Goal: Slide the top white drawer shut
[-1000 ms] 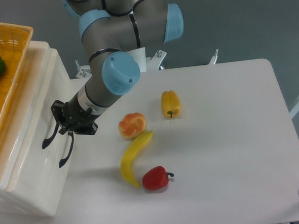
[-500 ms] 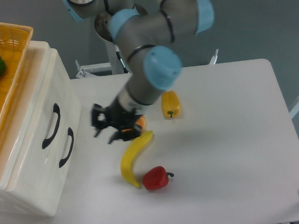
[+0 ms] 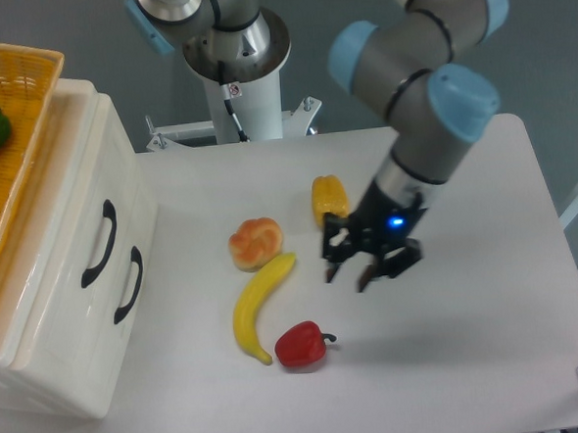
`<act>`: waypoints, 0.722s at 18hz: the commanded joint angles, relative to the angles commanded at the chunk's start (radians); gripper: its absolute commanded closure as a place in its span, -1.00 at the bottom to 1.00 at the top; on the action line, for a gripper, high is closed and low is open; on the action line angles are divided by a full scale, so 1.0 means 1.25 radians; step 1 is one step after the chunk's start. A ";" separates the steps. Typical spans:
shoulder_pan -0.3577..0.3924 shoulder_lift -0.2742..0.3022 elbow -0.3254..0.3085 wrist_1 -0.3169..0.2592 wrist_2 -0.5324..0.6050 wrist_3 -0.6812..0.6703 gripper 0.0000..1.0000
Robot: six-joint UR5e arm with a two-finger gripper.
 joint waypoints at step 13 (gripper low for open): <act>0.048 -0.092 0.051 0.052 0.178 0.374 -1.00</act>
